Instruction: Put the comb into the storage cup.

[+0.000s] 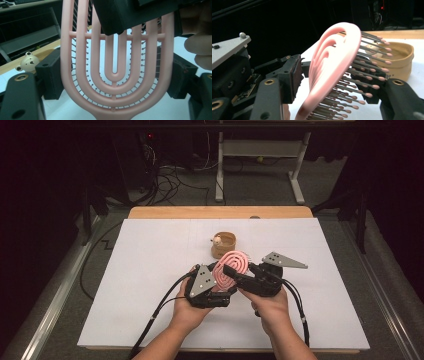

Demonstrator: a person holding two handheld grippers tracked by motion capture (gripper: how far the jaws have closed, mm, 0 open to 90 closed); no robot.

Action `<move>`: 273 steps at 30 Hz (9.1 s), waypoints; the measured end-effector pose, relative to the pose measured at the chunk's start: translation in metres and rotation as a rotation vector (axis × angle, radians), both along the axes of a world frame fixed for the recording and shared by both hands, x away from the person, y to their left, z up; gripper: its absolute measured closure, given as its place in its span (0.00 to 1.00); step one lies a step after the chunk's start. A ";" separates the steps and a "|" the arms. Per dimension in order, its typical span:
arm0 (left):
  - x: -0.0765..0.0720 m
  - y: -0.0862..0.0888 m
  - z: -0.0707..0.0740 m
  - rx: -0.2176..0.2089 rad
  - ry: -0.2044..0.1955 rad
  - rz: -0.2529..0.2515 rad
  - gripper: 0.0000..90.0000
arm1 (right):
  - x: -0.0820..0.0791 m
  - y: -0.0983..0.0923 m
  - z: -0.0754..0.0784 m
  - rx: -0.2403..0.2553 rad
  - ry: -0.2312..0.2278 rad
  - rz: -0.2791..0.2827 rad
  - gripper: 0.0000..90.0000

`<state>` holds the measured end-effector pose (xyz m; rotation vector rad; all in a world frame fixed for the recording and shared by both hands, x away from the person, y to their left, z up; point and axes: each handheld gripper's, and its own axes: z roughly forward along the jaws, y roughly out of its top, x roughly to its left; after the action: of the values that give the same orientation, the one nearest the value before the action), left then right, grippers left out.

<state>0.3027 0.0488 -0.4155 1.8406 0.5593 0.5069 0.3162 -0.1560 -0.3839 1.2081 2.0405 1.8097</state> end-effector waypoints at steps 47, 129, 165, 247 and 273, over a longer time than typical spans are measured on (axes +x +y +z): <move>-0.008 -0.006 0.008 0.019 -0.067 0.054 0.21 | -0.007 -0.002 0.014 0.098 0.056 -0.040 0.71; 0.005 0.148 -0.033 -0.065 0.078 0.159 0.00 | -0.009 -0.048 0.039 -0.006 -0.124 -0.119 0.75; 0.002 0.163 -0.043 -0.098 0.068 0.171 0.00 | -0.001 -0.082 0.036 -0.048 -0.185 -0.220 0.74; 0.004 0.161 -0.043 -0.094 0.081 0.128 0.00 | 0.069 -0.031 0.095 0.032 -0.292 -0.260 0.74; 0.004 0.160 -0.044 -0.084 0.086 0.138 0.00 | 0.117 -0.007 0.075 0.036 -0.253 -0.290 0.74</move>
<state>0.3070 0.2084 -0.4597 1.7574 0.7590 0.4910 0.4332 -0.1626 -0.3085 1.1476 1.6129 1.7618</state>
